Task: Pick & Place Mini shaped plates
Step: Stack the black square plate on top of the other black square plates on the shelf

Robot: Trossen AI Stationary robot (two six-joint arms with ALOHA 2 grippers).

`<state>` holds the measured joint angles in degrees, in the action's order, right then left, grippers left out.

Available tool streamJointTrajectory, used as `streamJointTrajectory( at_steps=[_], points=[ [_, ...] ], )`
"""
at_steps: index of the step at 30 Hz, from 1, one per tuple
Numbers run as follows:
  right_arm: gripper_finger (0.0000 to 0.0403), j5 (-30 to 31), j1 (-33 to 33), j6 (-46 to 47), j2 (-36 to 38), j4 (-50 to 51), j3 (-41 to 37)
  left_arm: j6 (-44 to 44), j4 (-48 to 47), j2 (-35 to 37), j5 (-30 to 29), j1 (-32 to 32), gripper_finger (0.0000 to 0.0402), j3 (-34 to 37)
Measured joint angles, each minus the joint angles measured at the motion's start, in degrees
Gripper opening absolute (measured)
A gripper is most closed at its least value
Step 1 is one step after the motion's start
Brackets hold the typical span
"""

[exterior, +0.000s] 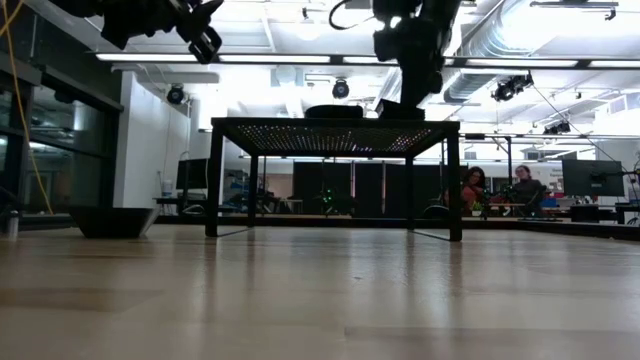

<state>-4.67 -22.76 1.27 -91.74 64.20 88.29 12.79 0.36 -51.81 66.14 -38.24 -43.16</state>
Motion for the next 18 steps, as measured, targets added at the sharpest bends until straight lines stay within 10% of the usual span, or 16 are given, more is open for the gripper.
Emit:
streamJointTrajectory(
  at_steps=[18],
  points=[
    [0.0079, -2.5, -2.4, -1.8, 0.4, -1.2, -1.2, -0.5, 0.0, 0.0, 1.3, 0.0, 0.0142, 0.0]
  ],
)
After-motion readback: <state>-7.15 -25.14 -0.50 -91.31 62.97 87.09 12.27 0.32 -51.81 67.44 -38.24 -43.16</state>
